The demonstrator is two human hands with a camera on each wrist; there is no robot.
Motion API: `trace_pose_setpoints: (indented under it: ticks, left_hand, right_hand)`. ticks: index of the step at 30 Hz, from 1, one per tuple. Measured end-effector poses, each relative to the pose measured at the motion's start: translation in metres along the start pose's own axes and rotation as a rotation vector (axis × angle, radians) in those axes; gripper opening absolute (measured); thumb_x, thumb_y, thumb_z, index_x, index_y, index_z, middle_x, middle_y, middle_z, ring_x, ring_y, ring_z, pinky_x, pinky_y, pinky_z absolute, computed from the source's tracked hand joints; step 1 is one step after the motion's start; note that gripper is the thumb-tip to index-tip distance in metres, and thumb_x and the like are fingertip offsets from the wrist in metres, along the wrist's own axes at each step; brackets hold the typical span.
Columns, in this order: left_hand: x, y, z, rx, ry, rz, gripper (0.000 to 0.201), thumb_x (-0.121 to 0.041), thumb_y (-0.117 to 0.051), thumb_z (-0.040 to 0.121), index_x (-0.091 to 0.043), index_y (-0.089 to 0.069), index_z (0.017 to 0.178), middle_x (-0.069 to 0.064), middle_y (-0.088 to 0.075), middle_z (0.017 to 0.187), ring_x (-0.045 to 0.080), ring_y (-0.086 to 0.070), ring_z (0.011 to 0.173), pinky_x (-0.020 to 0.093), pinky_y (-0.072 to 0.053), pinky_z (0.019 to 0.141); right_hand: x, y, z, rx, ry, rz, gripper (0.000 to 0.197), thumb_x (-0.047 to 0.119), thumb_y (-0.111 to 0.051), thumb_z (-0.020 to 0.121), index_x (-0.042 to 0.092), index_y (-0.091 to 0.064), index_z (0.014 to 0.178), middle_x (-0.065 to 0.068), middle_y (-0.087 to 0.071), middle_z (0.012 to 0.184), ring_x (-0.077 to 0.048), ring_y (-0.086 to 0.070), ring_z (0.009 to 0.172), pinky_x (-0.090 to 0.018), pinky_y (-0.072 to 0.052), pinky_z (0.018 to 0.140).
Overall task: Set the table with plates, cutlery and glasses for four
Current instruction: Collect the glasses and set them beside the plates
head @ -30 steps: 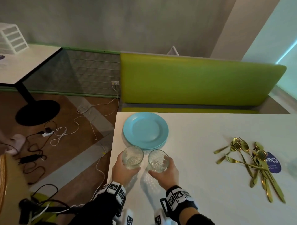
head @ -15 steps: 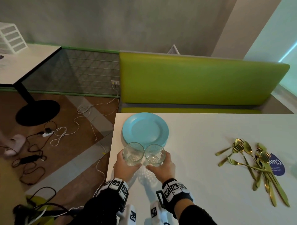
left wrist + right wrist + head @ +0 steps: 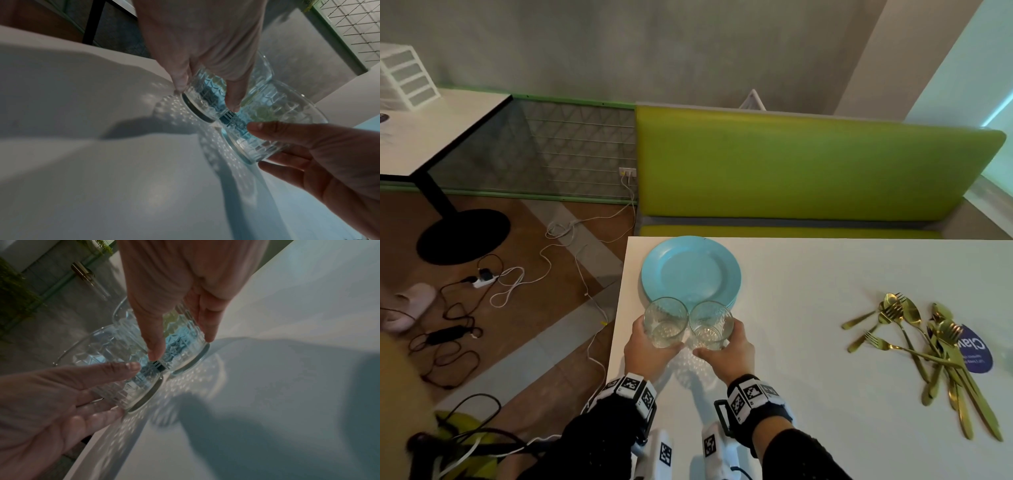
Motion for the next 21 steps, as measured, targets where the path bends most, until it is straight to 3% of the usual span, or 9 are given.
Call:
trace_pose_setpoints:
  ticks: [5,8,10,13,15,17,19,21]
  left_hand:
    - [-0.007,0.001,-0.006,0.001,0.000,-0.021,0.095,-0.029,-0.087,0.059,-0.010,-0.035,0.136,0.010,-0.056,0.128,0.029,-0.056,0.116,0.033,-0.045,0.095]
    - [-0.018,0.005,-0.014,-0.064,-0.035,-0.051,0.116,-0.030,-0.090,0.053,-0.006,-0.024,0.144,0.013,-0.039,0.144,0.031,-0.031,0.136,0.039,-0.031,0.111]
    - [-0.031,0.009,-0.024,-0.149,-0.092,-0.051,0.128,-0.034,-0.093,0.045,-0.004,-0.021,0.145,0.014,-0.033,0.147,0.031,-0.019,0.138,0.040,-0.020,0.113]
    - [-0.055,0.010,-0.041,-0.231,-0.265,-0.053,0.135,-0.044,-0.090,0.029,-0.005,-0.028,0.142,0.014,-0.035,0.143,0.030,-0.023,0.134,0.040,-0.017,0.112]
    - [-0.070,0.002,-0.054,-0.266,-0.408,-0.026,0.126,-0.050,-0.086,0.034,-0.006,-0.030,0.138,0.017,-0.038,0.140,0.029,-0.027,0.131,0.040,-0.016,0.110]
    - [-0.084,-0.010,-0.068,-0.305,-0.539,-0.012,0.111,-0.057,-0.069,0.041,-0.008,-0.030,0.133,0.021,-0.042,0.134,0.026,-0.030,0.127,0.042,-0.018,0.108]
    - [-0.098,-0.026,-0.080,-0.301,-0.597,-0.024,0.095,-0.050,-0.059,0.047,-0.005,-0.036,0.127,0.023,-0.048,0.129,0.024,-0.032,0.123,0.045,-0.021,0.106]
    - [-0.116,-0.050,-0.093,-0.243,-0.634,-0.036,0.080,-0.039,-0.054,0.052,0.001,-0.047,0.121,0.024,-0.053,0.123,0.024,-0.036,0.117,0.040,-0.020,0.104]
  right_hand:
    - [0.002,0.002,-0.001,0.017,0.004,0.002,0.082,0.019,-0.086,0.061,0.020,-0.042,0.131,-0.003,-0.062,0.119,-0.023,-0.060,0.109,-0.028,-0.048,0.093]
    - [0.006,0.007,-0.003,0.026,0.017,-0.006,0.087,0.018,-0.086,0.061,0.019,-0.039,0.134,-0.005,-0.059,0.125,-0.023,-0.057,0.114,-0.027,-0.046,0.095]
    - [0.006,0.014,-0.006,0.023,0.016,0.001,0.093,0.018,-0.087,0.060,0.018,-0.035,0.138,-0.007,-0.054,0.133,-0.022,-0.053,0.121,-0.028,-0.043,0.100]
    - [0.004,0.035,-0.011,-0.007,0.021,0.009,0.101,0.019,-0.089,0.059,0.016,-0.031,0.141,-0.010,-0.047,0.140,-0.020,-0.046,0.129,-0.030,-0.041,0.106]
    - [-0.001,0.057,-0.016,-0.045,0.019,0.013,0.100,0.018,-0.088,0.059,0.016,-0.030,0.141,-0.013,-0.047,0.140,-0.021,-0.045,0.130,-0.031,-0.040,0.106]
    - [-0.009,0.082,-0.023,-0.081,0.010,0.023,0.098,0.016,-0.087,0.060,0.016,-0.030,0.140,-0.015,-0.046,0.140,-0.022,-0.045,0.130,-0.031,-0.041,0.106]
    - [-0.020,0.108,-0.029,-0.120,-0.008,0.026,0.096,0.015,-0.086,0.062,0.016,-0.030,0.140,-0.015,-0.047,0.139,-0.022,-0.045,0.129,-0.031,-0.041,0.105]
    - [-0.035,0.138,-0.035,-0.174,-0.035,0.030,0.094,0.015,-0.085,0.063,0.016,-0.031,0.140,-0.014,-0.048,0.138,-0.022,-0.047,0.128,-0.031,-0.042,0.105]
Point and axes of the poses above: each hand's wrist, its own z-axis towards the middle knuckle, its own y-axis out of the back of the hand, x = y × z, the point moved 7 cm from there along z, towards the middle knuckle
